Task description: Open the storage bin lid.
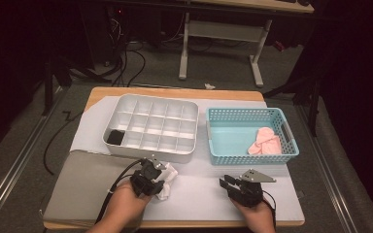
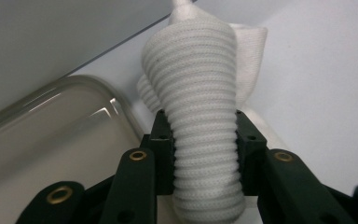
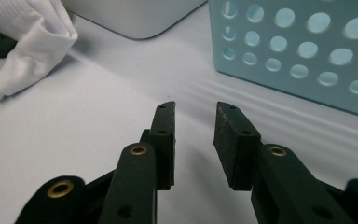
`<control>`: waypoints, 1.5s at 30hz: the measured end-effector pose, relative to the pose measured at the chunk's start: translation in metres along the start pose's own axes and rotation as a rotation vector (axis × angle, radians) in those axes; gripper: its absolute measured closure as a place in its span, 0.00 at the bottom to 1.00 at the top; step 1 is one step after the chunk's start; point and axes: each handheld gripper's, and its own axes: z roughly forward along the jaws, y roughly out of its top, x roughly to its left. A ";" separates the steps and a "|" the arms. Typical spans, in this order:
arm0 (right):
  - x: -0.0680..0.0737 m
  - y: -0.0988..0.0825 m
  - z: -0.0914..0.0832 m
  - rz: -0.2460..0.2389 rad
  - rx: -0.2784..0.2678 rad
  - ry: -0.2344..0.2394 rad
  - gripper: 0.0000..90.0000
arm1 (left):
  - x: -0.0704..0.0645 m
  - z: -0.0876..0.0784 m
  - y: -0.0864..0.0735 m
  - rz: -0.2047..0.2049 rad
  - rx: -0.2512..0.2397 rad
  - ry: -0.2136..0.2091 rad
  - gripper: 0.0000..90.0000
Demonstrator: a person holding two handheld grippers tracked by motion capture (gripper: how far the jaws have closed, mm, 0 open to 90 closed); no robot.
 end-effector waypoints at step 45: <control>-0.012 -0.003 -0.003 0.084 -0.017 0.027 0.71 | 0.057 -0.065 0.019 -0.135 -0.012 0.056 0.75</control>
